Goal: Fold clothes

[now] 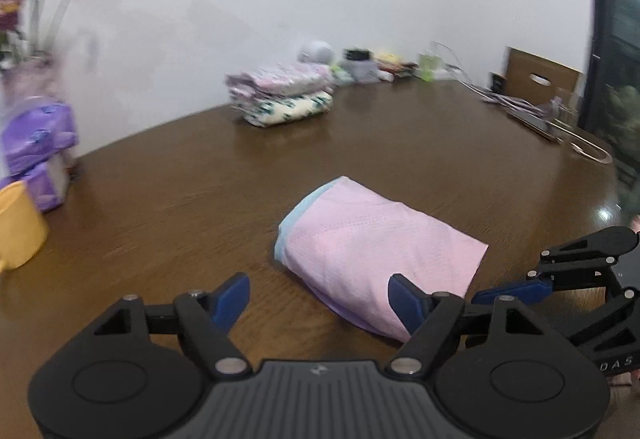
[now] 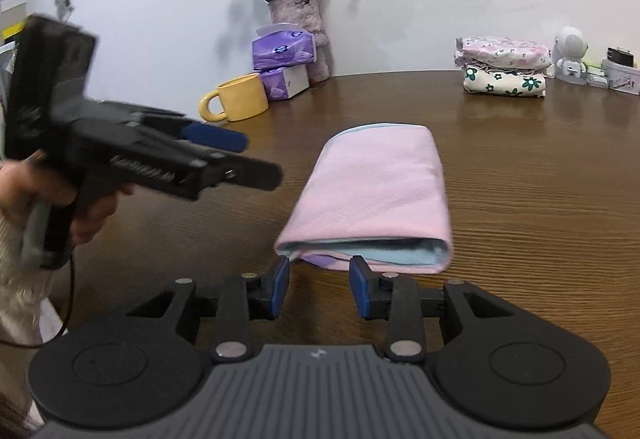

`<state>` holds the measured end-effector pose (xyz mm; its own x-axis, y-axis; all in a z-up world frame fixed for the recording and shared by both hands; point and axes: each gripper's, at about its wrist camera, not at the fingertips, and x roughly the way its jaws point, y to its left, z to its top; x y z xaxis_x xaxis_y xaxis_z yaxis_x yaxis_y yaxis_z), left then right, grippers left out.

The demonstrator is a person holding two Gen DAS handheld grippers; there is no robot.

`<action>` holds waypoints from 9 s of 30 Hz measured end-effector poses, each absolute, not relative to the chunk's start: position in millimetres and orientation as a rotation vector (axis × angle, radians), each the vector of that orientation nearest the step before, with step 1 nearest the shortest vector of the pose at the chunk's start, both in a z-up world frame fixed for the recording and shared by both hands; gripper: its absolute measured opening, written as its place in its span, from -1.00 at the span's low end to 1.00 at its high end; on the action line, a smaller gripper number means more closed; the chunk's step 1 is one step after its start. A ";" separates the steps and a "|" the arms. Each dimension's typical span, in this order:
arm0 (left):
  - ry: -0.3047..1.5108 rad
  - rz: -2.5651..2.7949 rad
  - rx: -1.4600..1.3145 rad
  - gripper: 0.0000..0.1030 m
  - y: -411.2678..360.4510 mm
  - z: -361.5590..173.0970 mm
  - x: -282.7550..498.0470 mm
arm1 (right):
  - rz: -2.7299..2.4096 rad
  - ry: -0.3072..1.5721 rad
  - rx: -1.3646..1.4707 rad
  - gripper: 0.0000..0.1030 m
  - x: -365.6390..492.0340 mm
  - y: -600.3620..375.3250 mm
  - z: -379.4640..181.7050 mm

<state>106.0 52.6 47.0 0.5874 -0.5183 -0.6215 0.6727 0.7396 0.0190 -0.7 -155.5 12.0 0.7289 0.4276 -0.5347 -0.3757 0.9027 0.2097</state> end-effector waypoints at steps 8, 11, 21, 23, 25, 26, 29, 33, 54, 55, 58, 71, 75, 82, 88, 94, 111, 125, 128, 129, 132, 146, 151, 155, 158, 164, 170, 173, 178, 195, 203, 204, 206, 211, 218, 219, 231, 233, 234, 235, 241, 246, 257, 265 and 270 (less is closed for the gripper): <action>0.669 -1.017 0.400 0.04 61.6 28.4 167.9 | 0.275 0.621 0.119 -0.35 0.7 -124.4 8.1; 0.656 -1.129 0.439 0.04 64.3 24.9 184.7 | 0.208 0.614 0.142 -0.36 0.7 -117.0 9.0; 0.601 -1.365 0.501 0.02 65.6 12.7 225.2 | 0.059 0.591 0.184 -0.36 -4.3 -86.1 4.5; 0.587 -1.405 0.490 0.02 67.9 13.3 229.9 | 0.024 0.584 0.186 -0.36 -4.4 -81.0 4.0; 0.591 -1.444 0.487 0.00 71.1 14.9 235.6 | -0.008 0.577 0.181 -0.36 -4.6 -75.8 4.7; 0.589 -1.470 0.478 -0.01 71.8 15.2 238.7 | -0.015 0.571 0.186 -0.36 -4.5 -73.7 5.2; 0.616 -1.535 0.456 0.00 70.6 11.7 251.5 | -0.036 0.570 0.177 -0.36 -4.9 -65.9 4.7; 0.643 -1.557 0.466 -0.01 60.8 4.9 263.5 | -0.060 0.581 0.196 -0.38 -5.1 -64.3 0.7; 0.611 -1.600 0.465 -0.79 69.5 -3.8 254.7 | -0.064 0.573 0.184 -0.79 -0.5 -74.5 3.3; 0.605 -1.587 0.472 -0.80 70.3 -3.8 250.3 | -0.056 0.577 0.182 -0.79 0.2 -77.6 3.9; 0.589 -1.543 0.488 -0.80 70.4 -3.0 233.3 | -0.031 0.580 0.170 -0.79 1.1 -85.9 6.3; 0.637 -1.154 0.333 -0.80 73.6 5.2 146.5 | 0.186 0.651 0.099 -0.79 18.0 -148.9 16.2; 0.659 -1.010 0.254 -0.86 66.2 8.9 110.5 | 0.303 0.678 0.052 -0.79 28.9 -174.9 19.5; 0.719 -0.755 0.169 -0.90 38.0 12.7 77.7 | 0.544 0.708 -0.040 -0.79 61.1 -214.0 21.5; 0.731 -0.623 0.140 -0.76 22.9 21.2 59.8 | 0.648 0.713 -0.051 -0.79 84.5 -245.9 19.6; 0.742 -0.595 0.093 -0.51 17.1 27.6 58.0 | 0.698 0.693 -0.059 -0.79 90.9 -253.5 18.2; 0.717 -0.609 0.042 -0.92 6.9 11.4 50.5 | 0.637 0.696 -0.046 -0.78 93.6 -258.1 15.6; 0.653 -0.486 0.067 -0.93 -56.1 11.4 9.4 | 0.681 0.724 -0.045 -0.78 130.7 -273.0 14.6; 0.654 -0.486 0.074 -0.89 -63.1 12.0 8.8 | 0.694 0.731 -0.036 -0.74 135.4 -278.8 14.2; 0.663 -0.494 0.070 -0.78 -61.9 13.1 9.3 | 0.693 0.733 -0.027 -0.73 135.5 -280.6 14.4; 0.664 -0.519 0.063 -0.53 -46.7 21.5 3.1 | 0.662 0.706 0.002 -0.64 121.3 -288.1 19.3; 0.618 -0.565 0.417 -0.20 19.8 28.3 37.3 | 0.474 0.570 0.030 -0.28 -4.2 -206.9 29.2; 0.619 -0.696 0.494 -0.21 18.5 14.5 56.0 | 0.319 0.602 0.084 -0.28 -9.8 -180.5 13.9; 0.600 -0.781 0.506 -0.21 18.9 11.8 65.3 | 0.202 0.604 0.132 -0.32 -5.8 -167.3 4.5; 0.580 -0.826 0.525 -0.21 17.9 11.9 69.6 | 0.140 0.592 0.171 -0.50 -4.2 -163.7 2.2; 0.594 -0.876 0.500 -0.29 19.3 8.7 78.8 | 0.088 0.605 0.199 -0.84 -2.8 -153.4 2.7; 0.602 -0.872 0.471 -0.35 21.6 8.4 78.3 | 0.133 0.599 0.335 -0.92 -8.1 -155.3 16.4; 0.603 -0.872 0.464 -0.37 22.8 8.9 77.7 | 0.132 0.622 0.332 -0.92 -7.9 -151.6 10.9; 0.597 -0.885 0.452 -0.37 29.0 14.6 77.0 | 0.109 0.624 0.314 -0.92 -7.0 -149.6 4.7; 0.637 -0.864 0.429 -0.56 41.7 16.9 86.0 | 0.073 0.575 0.204 -0.27 -8.8 -125.7 12.6; 0.656 -0.860 0.402 -0.58 41.4 16.3 88.4 | 0.033 0.601 0.239 -0.45 -3.2 -122.5 7.1; 0.661 -0.858 0.399 -0.58 41.3 15.9 89.3 | 0.030 0.601 0.236 -0.45 -4.0 -121.5 6.7; 0.669 -0.852 0.393 -0.57 41.1 15.1 91.0 | 0.029 0.601 0.233 -0.42 -5.8 -119.8 6.7; 0.669 -0.850 0.390 -0.59 40.5 15.1 92.0 | 0.033 0.603 0.264 -0.44 -7.8 -123.7 5.9; 0.653 -0.844 0.391 -0.75 40.5 14.6 91.4 | 0.048 0.598 0.278 -0.39 -10.4 -125.2 4.4; 0.652 -0.843 0.390 -0.76 40.6 14.5 91.7 | 0.056 0.594 0.282 -0.35 -12.5 -125.3 5.2; 0.683 -0.840 0.324 -0.93 46.3 15.7 102.5 | 0.062 0.589 0.283 -0.14 -20.0 -132.2 4.3; 0.687 -0.836 0.321 -0.93 46.7 15.3 103.3 | 0.066 0.588 0.274 -0.14 -19.7 -130.6 4.2; 0.689 -0.835 0.320 -0.93 46.8 15.2 103.8 | 0.067 0.587 0.270 -0.14 -20.1 -130.1 4.0; 0.691 -0.834 0.318 -0.93 46.9 15.0 104.4 | 0.068 0.586 0.269 -0.14 -20.5 -129.9 3.8; 0.694 -0.812 0.307 -0.91 49.3 15.3 110.5 | 0.085 0.584 0.273 -0.11 -21.2 -132.3 4.7; 0.691 -0.781 0.305 -0.91 51.1 15.6 119.8 | 0.089 0.574 0.262 -0.05 -22.5 -137.3 6.9; 0.681 -0.735 0.321 -0.84 46.6 16.4 148.8 | 0.121 0.573 0.211 -0.01 -16.7 -142.2 9.5; 0.701 -0.707 0.281 -0.23 54.8 22.3 153.2 | 0.096 0.566 0.169 0.00 0.3 -166.8 11.8; 0.691 -0.675 0.167 0.10 78.7 33.7 110.6 | 0.125 0.571 0.150 0.00 13.3 -182.6 12.1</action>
<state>110.6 78.7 33.7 0.5693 -0.5190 -0.6376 0.6255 0.7767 -0.0737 13.3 -182.6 12.1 0.8346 0.1586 -0.5275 -0.0757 0.9816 0.1754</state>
